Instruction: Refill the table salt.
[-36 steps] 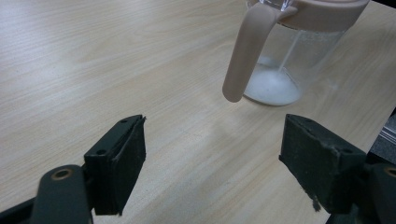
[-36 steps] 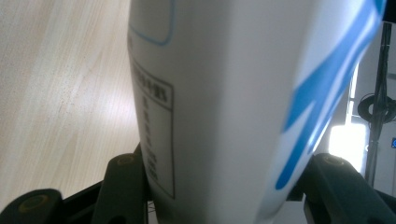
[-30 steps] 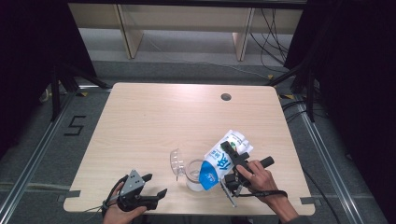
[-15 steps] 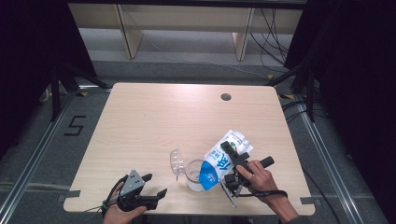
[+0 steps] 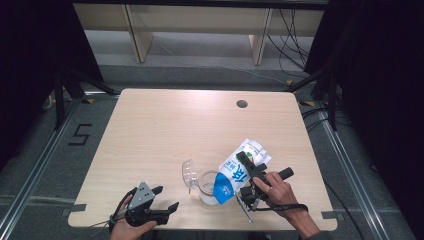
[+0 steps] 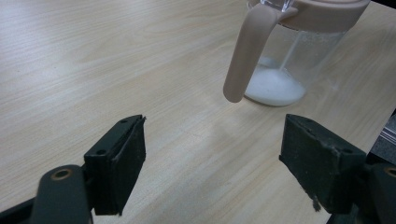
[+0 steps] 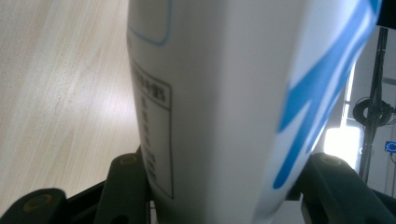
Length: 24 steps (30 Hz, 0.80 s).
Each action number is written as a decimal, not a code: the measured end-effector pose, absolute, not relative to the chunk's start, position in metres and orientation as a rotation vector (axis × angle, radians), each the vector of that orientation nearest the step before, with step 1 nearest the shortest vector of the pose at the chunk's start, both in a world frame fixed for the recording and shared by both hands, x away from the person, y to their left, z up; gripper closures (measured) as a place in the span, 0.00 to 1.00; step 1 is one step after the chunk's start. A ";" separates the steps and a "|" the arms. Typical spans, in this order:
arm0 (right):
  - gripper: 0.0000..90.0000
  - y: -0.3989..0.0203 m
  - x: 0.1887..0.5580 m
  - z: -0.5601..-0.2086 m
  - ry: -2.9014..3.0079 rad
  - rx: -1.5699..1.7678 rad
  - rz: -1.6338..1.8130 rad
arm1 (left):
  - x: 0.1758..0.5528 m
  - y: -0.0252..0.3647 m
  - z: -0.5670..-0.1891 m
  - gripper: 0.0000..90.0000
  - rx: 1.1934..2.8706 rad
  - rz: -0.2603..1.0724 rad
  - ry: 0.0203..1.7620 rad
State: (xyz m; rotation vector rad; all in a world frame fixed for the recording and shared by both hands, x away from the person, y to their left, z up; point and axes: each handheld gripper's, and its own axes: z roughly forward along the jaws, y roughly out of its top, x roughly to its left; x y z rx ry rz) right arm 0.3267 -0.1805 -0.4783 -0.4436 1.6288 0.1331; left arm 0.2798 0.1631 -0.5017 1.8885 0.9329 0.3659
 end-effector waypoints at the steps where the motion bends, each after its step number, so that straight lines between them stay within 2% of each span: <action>1: 0.58 -0.180 0.327 -0.479 1.625 -0.433 0.151 | 0.280 0.163 -0.502 0.24 1.889 0.366 0.933; 24: 0.59 -0.181 0.327 -0.478 1.613 -0.449 0.134 | 0.280 0.163 -0.502 0.24 1.890 0.365 0.934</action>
